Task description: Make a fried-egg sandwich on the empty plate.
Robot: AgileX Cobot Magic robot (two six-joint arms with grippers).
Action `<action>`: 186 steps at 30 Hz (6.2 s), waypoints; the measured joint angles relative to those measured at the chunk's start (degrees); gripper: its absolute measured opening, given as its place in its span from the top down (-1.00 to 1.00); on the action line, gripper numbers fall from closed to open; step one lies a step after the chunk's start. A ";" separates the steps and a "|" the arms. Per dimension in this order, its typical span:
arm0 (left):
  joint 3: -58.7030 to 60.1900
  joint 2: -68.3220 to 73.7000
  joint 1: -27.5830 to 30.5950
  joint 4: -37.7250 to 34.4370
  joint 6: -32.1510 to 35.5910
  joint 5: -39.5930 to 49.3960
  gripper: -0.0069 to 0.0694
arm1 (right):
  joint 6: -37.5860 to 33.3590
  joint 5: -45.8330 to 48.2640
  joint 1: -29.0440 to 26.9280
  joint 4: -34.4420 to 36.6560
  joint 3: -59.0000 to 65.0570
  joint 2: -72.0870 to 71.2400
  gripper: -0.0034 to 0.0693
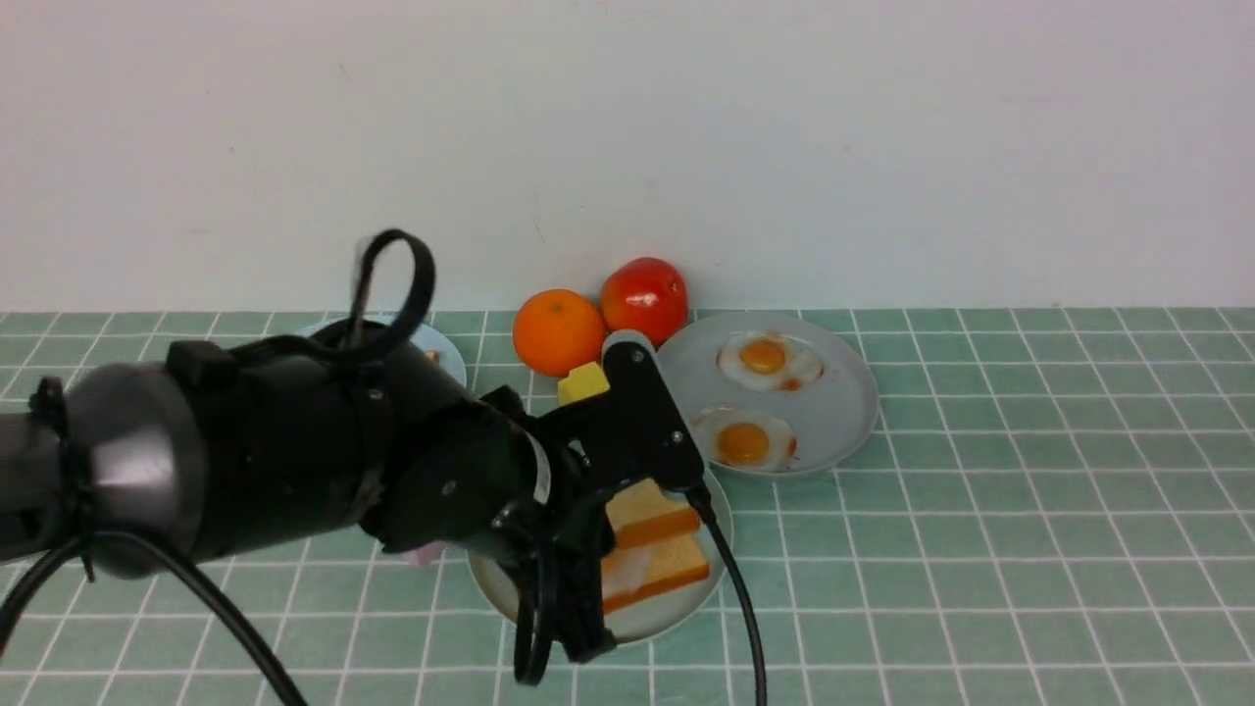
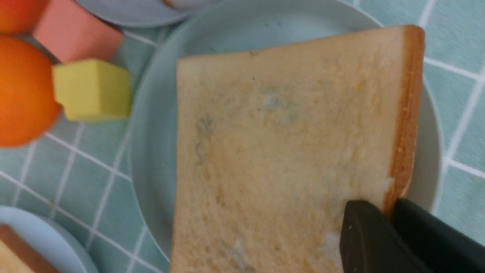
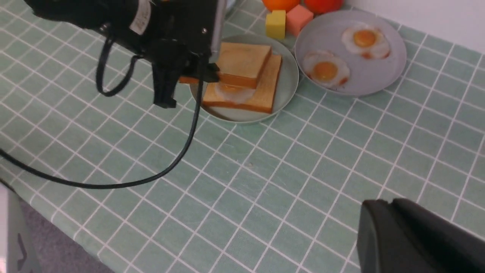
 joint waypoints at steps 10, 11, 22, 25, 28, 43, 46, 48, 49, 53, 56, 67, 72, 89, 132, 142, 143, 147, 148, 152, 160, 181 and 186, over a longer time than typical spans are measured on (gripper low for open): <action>0.00 4.96 0.00 1.35 -0.18 -4.14 0.71 | 0.00 0.04 0.00 0.47 6.00 -0.57 0.74; 0.00 5.30 0.00 1.35 -0.18 -4.14 0.71 | 0.00 -0.01 0.00 0.61 6.96 -0.62 0.74; 0.00 6.49 -0.02 1.13 -0.18 -4.27 0.53 | 0.00 -1.56 0.00 2.41 10.16 -0.62 0.74; 0.00 6.49 -0.02 0.33 -0.18 -4.27 0.27 | 0.00 -2.31 0.00 2.41 10.16 -0.62 0.74; 0.00 6.37 -0.02 -0.13 -0.18 -4.27 -0.04 | 0.00 -2.66 0.00 2.41 10.16 -0.62 0.73; 0.00 -2.97 -2.08 -7.64 -0.32 -0.56 -0.62 | 0.00 -2.72 0.00 3.02 10.16 -0.62 0.73; 0.00 -9.99 -5.31 -9.59 -2.14 0.25 -0.52 | 0.00 -2.72 0.00 3.07 10.16 -0.62 0.72; 0.00 -14.98 -7.02 -10.15 -5.21 0.59 -0.37 | 0.00 -2.72 0.00 3.07 10.16 -0.62 0.72; 0.00 -17.95 -7.58 -10.38 -7.50 0.93 -0.25 | 0.00 -2.66 0.00 3.07 10.16 -0.62 0.71; 0.31 -28.16 -7.81 -9.77 -16.87 4.31 0.35 | 0.00 -1.58 0.00 3.07 10.16 -0.68 0.71; 3.32 -36.02 -7.81 -8.36 -22.02 5.80 0.79 | 0.00 -0.48 0.00 3.07 10.16 -1.33 0.71; 34.96 -67.44 -7.81 -8.16 -33.88 -5.38 0.85 | 3.88 -0.02 0.00 -0.14 13.95 -14.16 0.91; 43.00 -74.99 -7.81 -8.16 -35.10 -14.52 0.85 | 8.49 -0.02 0.00 -0.54 18.85 -19.69 0.91; 45.32 -76.70 -7.81 -8.11 -35.32 -14.33 0.85 | 16.31 -7.11 0.00 -1.05 30.35 -21.62 0.90; 45.32 -76.70 -7.81 -7.96 -35.32 -13.02 0.82 | -6.33 -50.49 -32.46 2.45 70.65 -37.84 0.94; 45.40 -76.70 -7.81 -7.96 -35.32 -13.44 0.80 | -6.33 -50.49 -32.46 2.45 70.65 -37.84 0.92; 45.50 -76.70 -7.81 -7.96 -35.32 -13.44 0.80 | -6.33 -50.49 -32.46 2.45 70.65 -37.84 0.92; 48.33 -78.34 -3.67 -7.29 -35.32 -19.50 0.85 | -6.33 -50.49 -32.46 2.45 70.65 -37.84 0.92; 49.29 -79.52 -0.92 -7.29 -35.32 -21.01 0.85 | -6.33 -50.49 -32.46 2.45 70.65 -37.84 0.92; 53.89 -86.62 13.36 -6.86 -35.65 -22.86 0.85 | -6.33 -50.49 -32.46 2.45 70.65 -37.84 0.91; 60.18 -95.48 35.02 -6.78 -40.82 -12.90 0.85 | -6.33 -50.49 -32.46 2.45 70.65 -37.84 0.91; 60.63 -95.53 36.33 -6.52 -43.71 -0.72 0.85 | -6.33 -50.49 -32.46 2.45 70.65 -37.91 0.85; 60.63 -95.53 36.33 -6.52 -43.71 -0.72 0.85 | -6.33 -50.49 -32.46 2.45 70.65 -37.91 0.83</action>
